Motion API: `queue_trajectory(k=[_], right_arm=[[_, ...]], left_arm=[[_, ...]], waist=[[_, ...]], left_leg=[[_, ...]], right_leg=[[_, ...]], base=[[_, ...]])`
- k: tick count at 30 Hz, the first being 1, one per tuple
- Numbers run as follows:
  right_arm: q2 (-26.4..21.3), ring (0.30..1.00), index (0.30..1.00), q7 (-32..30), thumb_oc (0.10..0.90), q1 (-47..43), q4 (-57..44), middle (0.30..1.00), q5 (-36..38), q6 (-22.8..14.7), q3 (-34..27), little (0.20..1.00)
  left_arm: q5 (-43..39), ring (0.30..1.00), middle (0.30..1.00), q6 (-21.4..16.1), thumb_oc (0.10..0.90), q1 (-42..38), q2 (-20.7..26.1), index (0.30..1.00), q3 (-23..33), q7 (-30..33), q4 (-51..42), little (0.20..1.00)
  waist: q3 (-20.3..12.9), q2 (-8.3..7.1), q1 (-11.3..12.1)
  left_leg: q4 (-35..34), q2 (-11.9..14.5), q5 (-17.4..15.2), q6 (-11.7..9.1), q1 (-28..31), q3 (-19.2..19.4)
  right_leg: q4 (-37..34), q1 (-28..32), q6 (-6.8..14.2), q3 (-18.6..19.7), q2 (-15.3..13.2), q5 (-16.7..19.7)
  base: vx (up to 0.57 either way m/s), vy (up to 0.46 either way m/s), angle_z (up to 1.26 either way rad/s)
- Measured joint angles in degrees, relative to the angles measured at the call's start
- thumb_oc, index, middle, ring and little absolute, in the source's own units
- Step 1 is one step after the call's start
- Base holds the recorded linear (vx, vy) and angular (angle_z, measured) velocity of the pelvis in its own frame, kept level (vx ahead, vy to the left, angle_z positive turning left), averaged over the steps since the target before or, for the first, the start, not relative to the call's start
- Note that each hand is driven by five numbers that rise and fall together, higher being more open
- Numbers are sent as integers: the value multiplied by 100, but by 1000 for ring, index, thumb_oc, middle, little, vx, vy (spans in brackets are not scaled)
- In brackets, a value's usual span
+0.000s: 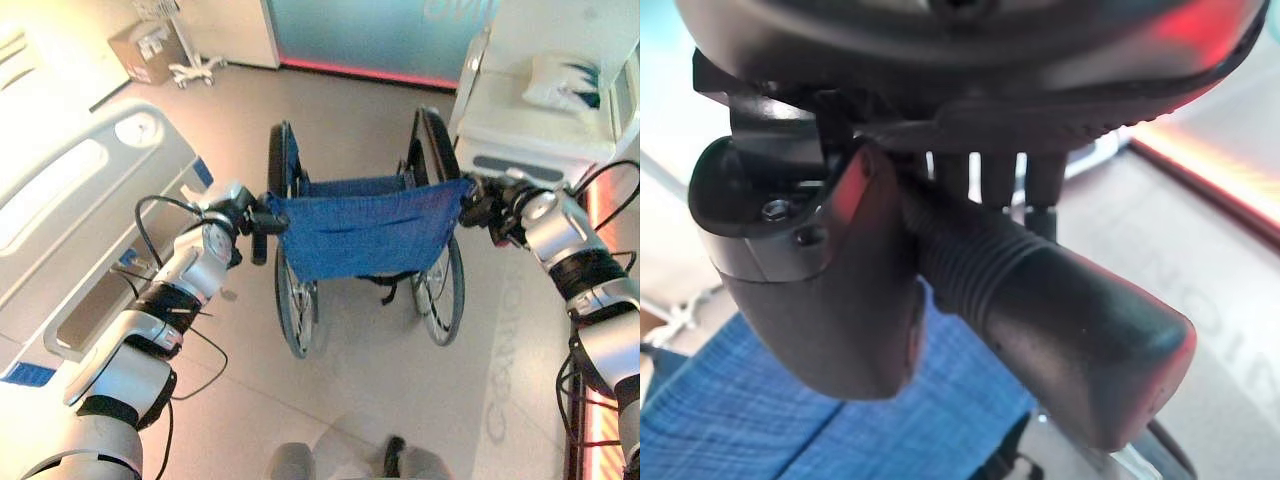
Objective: Push the wheelchair next to the bed
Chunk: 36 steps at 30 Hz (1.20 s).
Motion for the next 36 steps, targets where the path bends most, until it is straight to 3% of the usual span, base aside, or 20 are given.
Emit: queue_trajectory(k=[3,7,9,11,12,13,14,15,16,20,24,25,27,28,29,30,32,33,34,36], right_arm=[[-14,300,300,14,400,86,24,300,4,0,-17,300],[29,300,300,212,400,65,101,300,1,-85,43,300],[107,300,300,338,400,55,371,300,2,-264,158,300],[238,300,300,306,400,16,539,300,7,-278,106,300],[268,300,300,336,400,-29,593,300,24,-308,44,300],[301,300,300,354,400,-32,593,300,24,-308,-14,300],[299,300,300,396,400,-22,580,300,22,-311,-63,300],[305,300,300,404,400,-13,589,300,22,-311,-62,300],[315,300,300,413,400,46,585,300,22,-313,-68,300],[152,300,300,409,400,-220,598,300,7,-329,-195,300],[11,300,300,414,400,-258,588,300,0,-391,-243,300],[7,300,300,413,400,-230,588,300,-14,-403,-197,300],[41,300,300,411,400,-174,584,300,-64,-532,-148,300],[59,300,300,402,400,-166,566,300,-119,-620,-68,300],[65,300,300,402,400,-163,425,300,-220,-708,-53,300],[7,300,300,401,400,-124,247,300,-238,-710,-39,300],[29,300,300,401,400,-198,162,300,-224,-656,49,300],[33,300,300,401,400,-227,176,300,-217,-623,78,300],[78,300,300,399,400,-297,227,300,-194,-488,74,300],[123,300,300,398,400,-393,341,300,-148,-408,-16,300]], left_arm=[[52,300,300,-4,400,-3,0,300,14,-82,-34,300],[77,300,300,24,400,200,121,300,111,-258,-185,300],[56,300,300,9,400,361,193,300,137,-386,-242,300],[129,300,300,-33,400,350,186,300,232,-275,-204,300],[225,300,300,-64,400,186,237,300,284,-279,-196,300],[280,300,300,-76,400,148,272,300,298,-334,-199,300],[342,300,300,-99,400,91,293,300,251,-394,-166,300],[364,300,300,-108,400,70,314,300,231,-476,-162,300],[454,300,300,-127,400,131,369,300,233,-622,-219,300],[505,300,300,-134,400,-161,375,300,304,-588,-332,300],[509,300,300,-94,400,-220,307,300,300,-585,-405,300],[511,300,300,-81,400,-107,250,300,343,-581,-426,300],[540,300,300,-1,400,63,221,300,374,-541,-504,300],[540,300,300,39,400,208,191,300,434,-535,-518,300],[551,300,300,98,400,387,148,300,599,-546,-529,300],[556,300,300,99,400,422,130,300,651,-536,-494,300],[559,300,300,40,400,362,176,300,681,-554,-359,300],[562,300,300,-1,400,338,175,300,677,-548,-318,300],[559,300,300,-86,400,148,292,300,591,-536,-278,300],[560,300,300,-172,400,-116,389,300,487,-523,-218,300]], waist=[[-65,179,208],[-148,470,487],[-336,704,561],[-316,488,598],[-319,222,609],[-322,56,601],[-294,-108,530],[-331,-42,602],[-369,-110,661],[-382,-210,662],[-384,-259,626],[-384,-233,645],[-309,-14,716],[-263,246,759],[-217,576,699],[-189,669,666],[-121,606,466],[-94,562,374],[-29,276,203],[5,-154,14]], left_leg=[[-613,106,363,-146,-884,98],[-831,357,401,-170,-1214,177],[-349,277,289,240,-869,170],[-414,112,482,3,-744,120],[-605,-54,482,-5,-693,203],[-724,-157,477,3,-630,365],[-386,-275,448,224,-631,467],[-136,-277,362,350,-597,441],[-10,-390,380,777,-543,405],[234,-645,118,1144,-872,170],[32,-821,87,1240,-612,-63],[-262,-883,125,1272,-319,-233],[-770,-810,193,1239,235,-636],[-956,-662,194,1214,505,-773],[-1048,-499,176,1180,690,-974],[-1090,-492,125,1145,778,-1072],[-1098,-556,33,1015,859,-1492],[-1061,-556,-7,962,826,-1671],[-840,-650,-165,847,728,-1982],[-305,-755,-527,677,479,-2234]], right_leg=[[-286,369,1,55,251,-46],[-389,773,173,69,231,-206],[-111,1104,399,143,172,-629],[1046,714,29,112,112,-1048],[1149,567,-210,-21,182,-1218],[892,635,-230,-140,145,-1388],[485,909,-118,-196,3,-1345],[449,1054,-95,-273,-42,-1348],[416,1161,71,-250,-34,-1297],[848,921,375,-416,-76,-1170],[1860,656,454,-350,-171,-941],[2295,511,329,-300,-269,-746],[2471,186,31,-227,-208,-941],[2328,-84,-45,-258,-78,-1000],[2107,-605,45,-271,39,-985],[1996,-1032,194,-225,-50,-887],[866,-1754,683,195,-238,-229],[502,-1856,743,325,-258,-59],[-117,-2089,949,591,-500,358],[85,-2153,985,783,-837,454]], base=[[527,56,-32],[460,155,-82],[539,101,-68],[537,99,-26],[465,96,-9],[443,102,4],[397,125,-8],[387,164,-25],[331,165,-31],[346,142,6],[385,72,23],[409,-90,3],[294,-166,-35],[408,-338,-42],[518,-468,-23],[496,-469,17],[418,-417,79],[490,-591,148],[328,-439,129],[439,-522,166]])
